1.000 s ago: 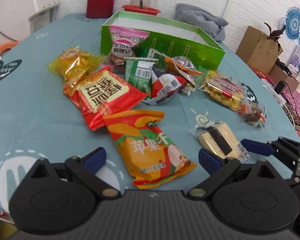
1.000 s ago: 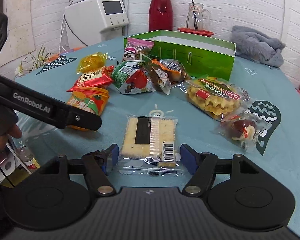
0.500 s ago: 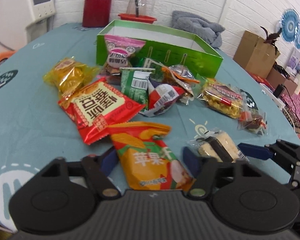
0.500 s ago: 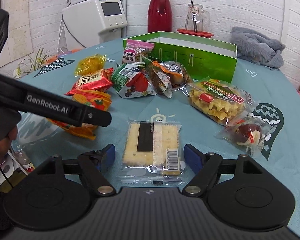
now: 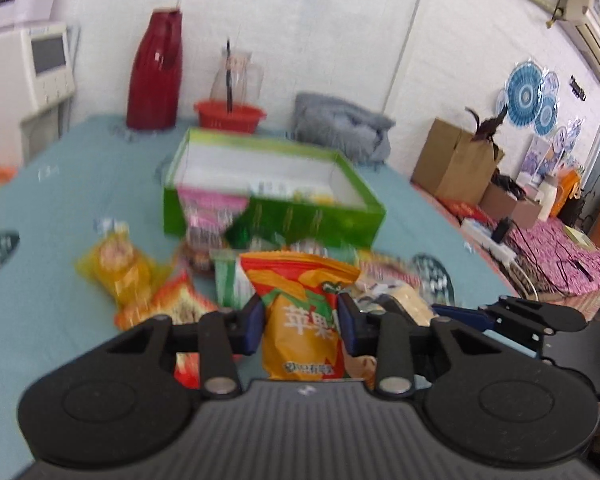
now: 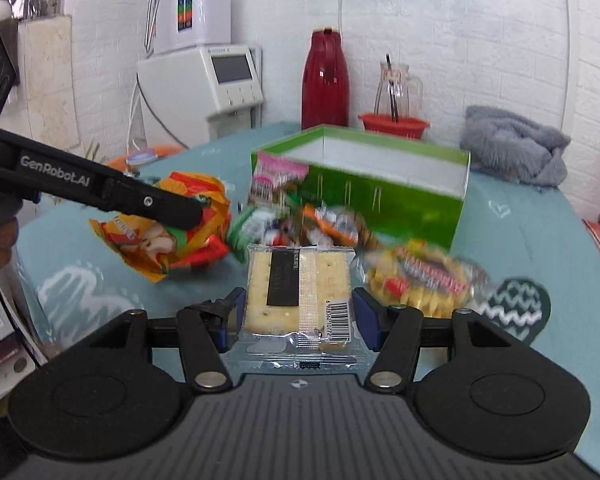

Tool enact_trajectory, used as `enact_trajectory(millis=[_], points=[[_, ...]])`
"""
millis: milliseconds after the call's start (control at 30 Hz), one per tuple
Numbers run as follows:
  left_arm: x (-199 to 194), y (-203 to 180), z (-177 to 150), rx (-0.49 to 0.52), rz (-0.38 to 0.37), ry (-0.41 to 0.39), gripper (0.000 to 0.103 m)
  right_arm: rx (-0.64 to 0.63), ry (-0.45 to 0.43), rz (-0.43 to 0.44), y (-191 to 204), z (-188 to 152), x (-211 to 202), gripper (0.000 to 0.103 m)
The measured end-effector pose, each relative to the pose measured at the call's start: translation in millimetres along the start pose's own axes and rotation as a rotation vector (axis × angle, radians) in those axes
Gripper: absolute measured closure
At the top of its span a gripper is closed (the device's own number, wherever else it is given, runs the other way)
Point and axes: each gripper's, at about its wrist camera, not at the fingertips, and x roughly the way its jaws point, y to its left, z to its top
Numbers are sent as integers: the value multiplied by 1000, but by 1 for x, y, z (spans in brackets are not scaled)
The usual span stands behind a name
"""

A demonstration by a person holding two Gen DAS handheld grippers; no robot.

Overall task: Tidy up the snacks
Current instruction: 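Carry both packs into the green box and open both tools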

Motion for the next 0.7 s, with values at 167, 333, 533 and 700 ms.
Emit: enact_trajectory(millis=[167, 333, 533, 700], points=[[12, 4, 48, 10, -7, -86, 69, 12, -92, -3, -23, 44, 3, 8], [42, 11, 88, 3, -4, -121, 69, 63, -123, -24, -51, 82, 30, 8], [100, 33, 122, -34, 26, -92, 69, 135, -83, -53, -78, 106, 86, 8], [147, 57, 133, -78, 63, -35, 69, 169, -20, -73, -91, 109, 136, 8]])
